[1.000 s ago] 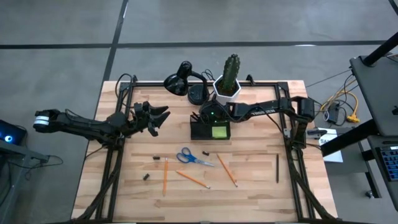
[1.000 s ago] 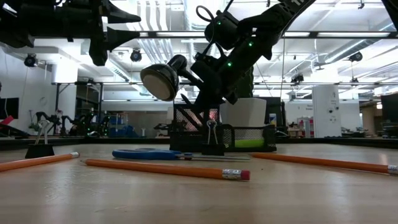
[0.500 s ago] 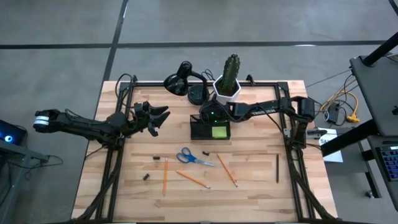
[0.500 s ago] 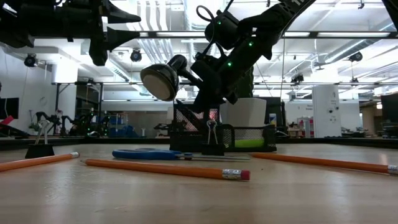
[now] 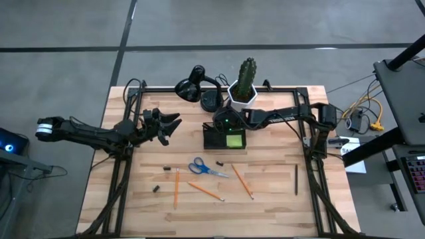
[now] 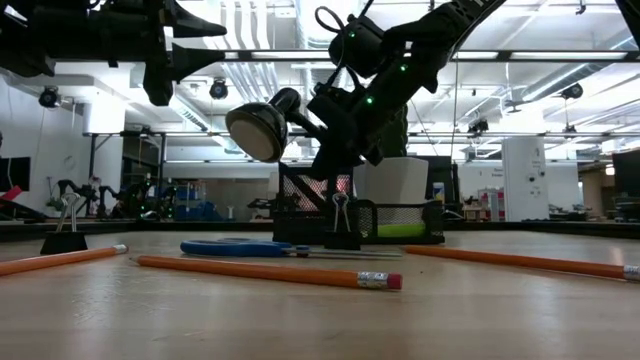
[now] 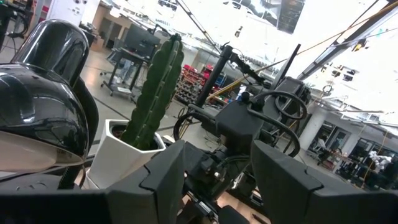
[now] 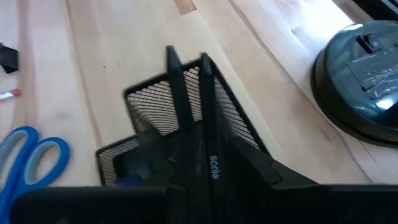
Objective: Pick and place office supplies into organizer
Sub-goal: Put the black pen into the mesh desk organizer
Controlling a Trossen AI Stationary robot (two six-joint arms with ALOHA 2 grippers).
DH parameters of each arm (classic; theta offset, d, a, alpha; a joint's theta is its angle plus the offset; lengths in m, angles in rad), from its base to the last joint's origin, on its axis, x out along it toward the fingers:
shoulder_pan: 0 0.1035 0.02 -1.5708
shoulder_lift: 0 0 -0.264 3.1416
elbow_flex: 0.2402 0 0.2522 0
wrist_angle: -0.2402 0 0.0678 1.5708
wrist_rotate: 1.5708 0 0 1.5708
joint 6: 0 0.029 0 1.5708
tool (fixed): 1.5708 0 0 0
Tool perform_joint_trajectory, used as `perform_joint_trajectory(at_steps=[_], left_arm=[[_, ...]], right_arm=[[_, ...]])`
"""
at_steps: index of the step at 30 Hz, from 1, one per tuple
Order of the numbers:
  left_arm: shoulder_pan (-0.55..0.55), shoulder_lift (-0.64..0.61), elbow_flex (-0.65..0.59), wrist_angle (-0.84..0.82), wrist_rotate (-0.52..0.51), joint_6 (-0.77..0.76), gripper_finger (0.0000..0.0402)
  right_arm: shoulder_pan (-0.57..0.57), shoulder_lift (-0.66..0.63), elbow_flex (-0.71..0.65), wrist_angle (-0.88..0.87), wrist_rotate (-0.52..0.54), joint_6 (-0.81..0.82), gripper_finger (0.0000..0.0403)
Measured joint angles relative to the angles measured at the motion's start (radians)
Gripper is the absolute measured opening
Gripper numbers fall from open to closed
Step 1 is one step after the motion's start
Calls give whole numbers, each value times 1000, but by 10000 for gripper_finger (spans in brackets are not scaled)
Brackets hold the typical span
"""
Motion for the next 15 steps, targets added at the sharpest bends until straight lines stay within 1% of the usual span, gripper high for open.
perform_joint_trajectory(at_steps=[6,11,13,15], left_arm=[[0,0,0,0,0,0,168],[0,2,0,-1,0,0,168],[0,2,0,0,0,0,168],[0,1,0,-1,0,0,168]], right_arm=[[1,-41,55,-53,0,-15,72],[6,-78,119,-144,1,-24,72],[14,-101,153,-228,1,22,72],[27,-121,185,-350,3,73,72]])
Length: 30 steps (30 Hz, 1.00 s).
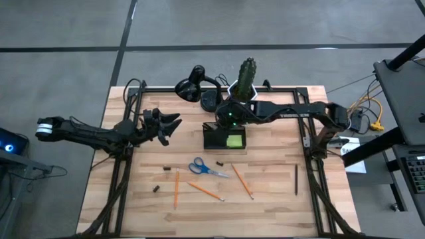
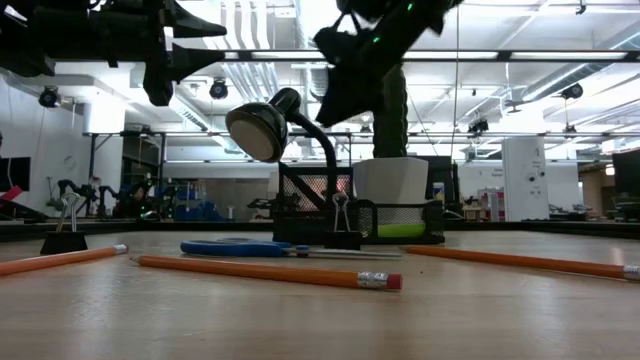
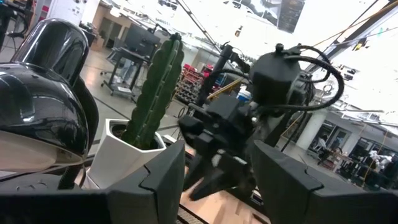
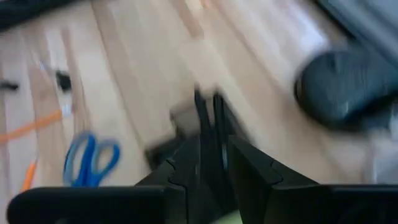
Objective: Pick and place office supplies into organizer
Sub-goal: Put the black pen into the mesh desk organizer
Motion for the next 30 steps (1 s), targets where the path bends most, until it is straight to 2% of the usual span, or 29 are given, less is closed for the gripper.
perform_joint_trajectory(at_steps=[4,10,15,18,24,30], left_arm=[[0,1,0,0,0,0,168],[0,7,0,0,0,1,168],[0,7,0,0,0,1,168],[0,7,0,0,0,0,168],[0,7,0,-1,0,0,168],[0,7,0,-1,0,0,168]], right_arm=[[34,-45,18,-242,1,126,72],[86,-140,-43,-472,1,411,65],[109,-231,-142,-535,1,641,65],[133,-282,-212,-561,-13,685,69],[189,-377,-385,-613,-182,857,80],[286,-476,-569,-610,-241,1068,110]])
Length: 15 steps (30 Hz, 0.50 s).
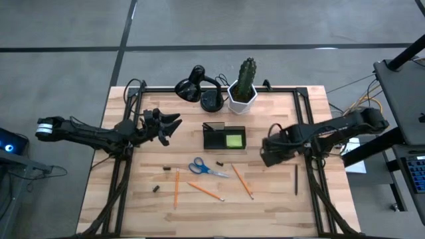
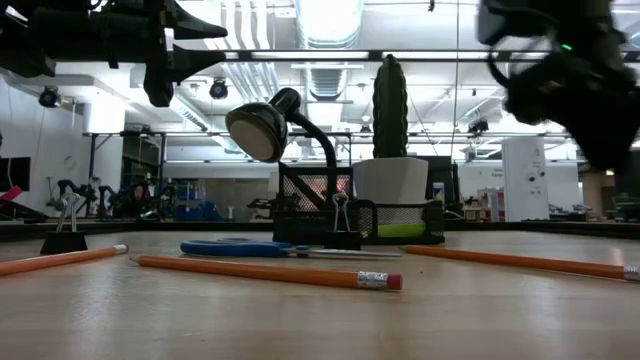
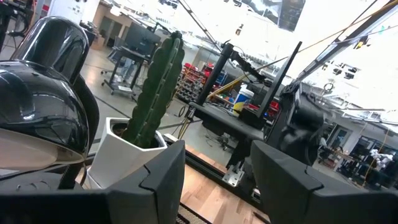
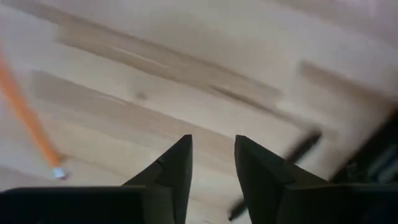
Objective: Pick and place office supplies into organizer
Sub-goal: Put the black pen into the mesh desk organizer
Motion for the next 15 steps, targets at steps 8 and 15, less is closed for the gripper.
perform_joint_trajectory(at_steps=[8,15], left_arm=[[0,0,0,0,0,0,168],[0,0,0,-2,0,0,168]], right_arm=[[169,-153,-176,10,-57,386,148],[297,-258,-210,29,-19,605,166]])
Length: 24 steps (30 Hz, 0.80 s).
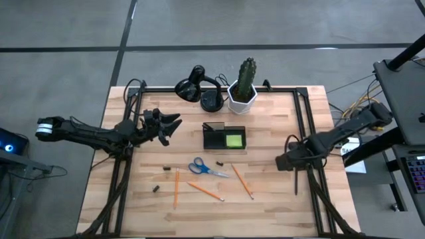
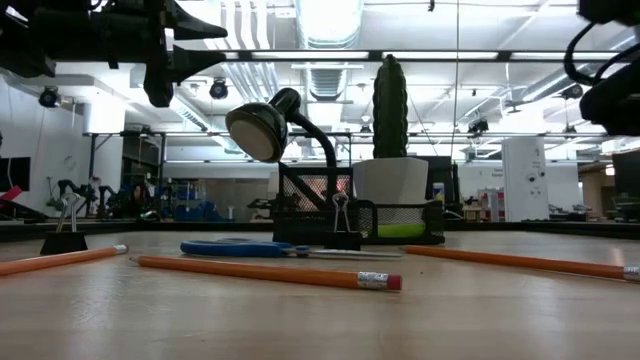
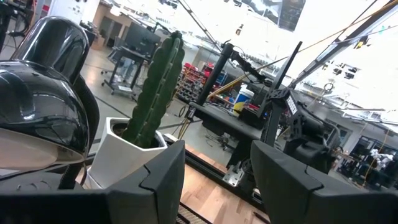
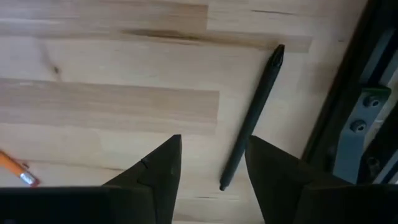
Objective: Pick and place office supplies into organizer
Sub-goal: Put the black pen into the mesh desk organizer
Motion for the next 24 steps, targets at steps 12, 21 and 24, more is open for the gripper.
perform_joint_trajectory(at_steps=[12,21,24], left_arm=[[0,0,0,-6,0,0,168],[0,0,0,-5,0,0,168],[0,0,0,-5,0,0,168]], right_arm=[[133,81,-8,20,-55,11,159],[224,177,-41,36,-62,314,140],[227,208,-41,62,-35,351,137]])
